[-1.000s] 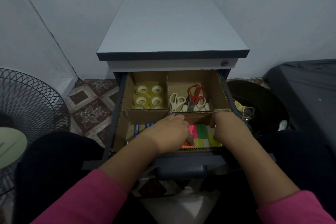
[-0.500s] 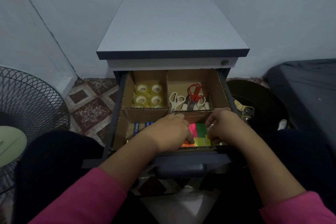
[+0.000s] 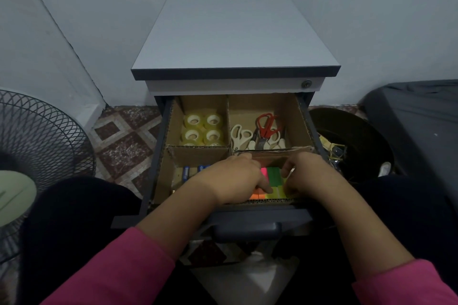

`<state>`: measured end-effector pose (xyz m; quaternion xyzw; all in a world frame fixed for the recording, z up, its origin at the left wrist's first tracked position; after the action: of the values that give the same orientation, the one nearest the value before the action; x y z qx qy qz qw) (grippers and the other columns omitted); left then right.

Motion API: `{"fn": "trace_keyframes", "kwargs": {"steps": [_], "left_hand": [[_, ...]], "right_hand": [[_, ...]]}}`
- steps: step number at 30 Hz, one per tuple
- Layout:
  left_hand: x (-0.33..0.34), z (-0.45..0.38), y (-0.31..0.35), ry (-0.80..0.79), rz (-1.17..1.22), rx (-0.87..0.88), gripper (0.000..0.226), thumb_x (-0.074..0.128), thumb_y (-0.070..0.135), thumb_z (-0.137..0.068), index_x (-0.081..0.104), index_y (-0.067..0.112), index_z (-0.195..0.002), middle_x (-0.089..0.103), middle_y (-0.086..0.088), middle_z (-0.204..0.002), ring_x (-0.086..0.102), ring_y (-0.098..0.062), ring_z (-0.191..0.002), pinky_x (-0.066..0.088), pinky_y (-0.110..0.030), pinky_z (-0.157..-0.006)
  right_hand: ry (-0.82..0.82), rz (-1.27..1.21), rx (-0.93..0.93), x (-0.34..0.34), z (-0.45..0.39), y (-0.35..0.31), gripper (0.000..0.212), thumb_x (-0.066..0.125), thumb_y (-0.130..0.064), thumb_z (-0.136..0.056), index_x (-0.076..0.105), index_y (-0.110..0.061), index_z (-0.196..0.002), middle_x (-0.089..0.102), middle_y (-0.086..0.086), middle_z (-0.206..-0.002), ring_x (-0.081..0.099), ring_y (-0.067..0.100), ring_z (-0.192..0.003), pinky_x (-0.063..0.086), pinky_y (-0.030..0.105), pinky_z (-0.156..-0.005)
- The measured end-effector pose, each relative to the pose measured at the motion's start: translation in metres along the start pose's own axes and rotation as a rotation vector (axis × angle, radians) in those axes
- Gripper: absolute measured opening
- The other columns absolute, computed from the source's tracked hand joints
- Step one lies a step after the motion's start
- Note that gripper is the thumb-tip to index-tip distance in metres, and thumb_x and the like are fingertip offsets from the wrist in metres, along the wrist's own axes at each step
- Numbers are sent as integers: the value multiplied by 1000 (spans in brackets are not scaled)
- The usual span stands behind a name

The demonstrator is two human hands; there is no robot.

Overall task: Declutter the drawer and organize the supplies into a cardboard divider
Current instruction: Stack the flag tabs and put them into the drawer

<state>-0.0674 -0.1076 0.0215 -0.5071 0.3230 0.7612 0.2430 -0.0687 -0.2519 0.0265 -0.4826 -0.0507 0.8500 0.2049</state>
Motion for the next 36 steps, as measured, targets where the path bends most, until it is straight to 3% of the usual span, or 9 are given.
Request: {"fn": "trace_keyframes", "kwargs": {"steps": [5, 11, 19, 25, 28, 32, 36], "left_hand": [[0, -4, 10, -8, -12, -38, 49, 47, 8, -95, 57, 45, -126, 40, 3, -99, 43, -25, -107, 37, -33, -87], [-5, -4, 14, -46, -93, -40, 53, 44, 4, -95, 53, 42, -132, 51, -3, -120, 40, -24, -110, 35, -33, -89], [-3, -6, 14, -65, -135, -36, 52, 40, 8, -98, 51, 45, -133, 51, -4, -122, 40, -23, -108, 29, -30, -82], [-3, -5, 12, -51, -100, -18, 51, 43, 7, -97, 53, 43, -132, 52, -3, -119, 40, -22, -105, 31, -32, -83], [-4, -4, 13, -50, -96, -7, 49, 44, 9, -97, 52, 43, -132, 52, -2, -119, 40, -22, -106, 34, -33, -87], [-3, -4, 12, -57, -107, -11, 51, 44, 8, -97, 52, 43, -133, 51, -3, -121, 40, -23, -108, 35, -34, -90], [-2, -6, 12, -56, -108, -8, 51, 44, 8, -96, 51, 43, -133, 52, -3, -119, 40, -23, -108, 33, -34, -86]], "right_hand": [[-16, 114, -79, 6, 2, -1, 28, 63, -6, -82, 67, -27, -99, 59, 2, -121, 58, 20, -108, 49, 28, -87], [-14, 156, -122, 8, 0, -3, 26, 60, -6, -83, 64, -30, -91, 58, 2, -123, 57, 20, -108, 50, 31, -90], [-10, 178, -136, 8, -1, -3, 25, 61, -6, -82, 60, -30, -85, 60, 1, -117, 58, 19, -105, 51, 31, -89], [48, 159, -69, 3, -2, 2, 20, 67, -8, -81, 66, -24, -94, 61, 0, -102, 61, 18, -99, 52, 27, -80], [146, 186, -6, 2, -7, 6, 22, 62, -8, -85, 67, -13, -105, 63, 6, -107, 62, 23, -99, 54, 32, -83], [186, 223, -10, 14, -17, 4, 18, 55, -10, -89, 64, -10, -104, 50, 3, -80, 61, 27, -94, 48, 33, -71], [126, 260, 37, 16, -25, 2, 17, 55, -8, -89, 61, -5, -105, 37, 3, -68, 60, 29, -95, 44, 34, -69]]}}
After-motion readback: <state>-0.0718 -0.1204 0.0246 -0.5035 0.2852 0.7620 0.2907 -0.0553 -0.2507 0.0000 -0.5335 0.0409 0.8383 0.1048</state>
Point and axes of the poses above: each hand's wrist, its own z-axis away from the middle knuckle, its own x-axis out of the palm, y = z × x, the point moved 4 cm from there along -z, towards the middle knuckle
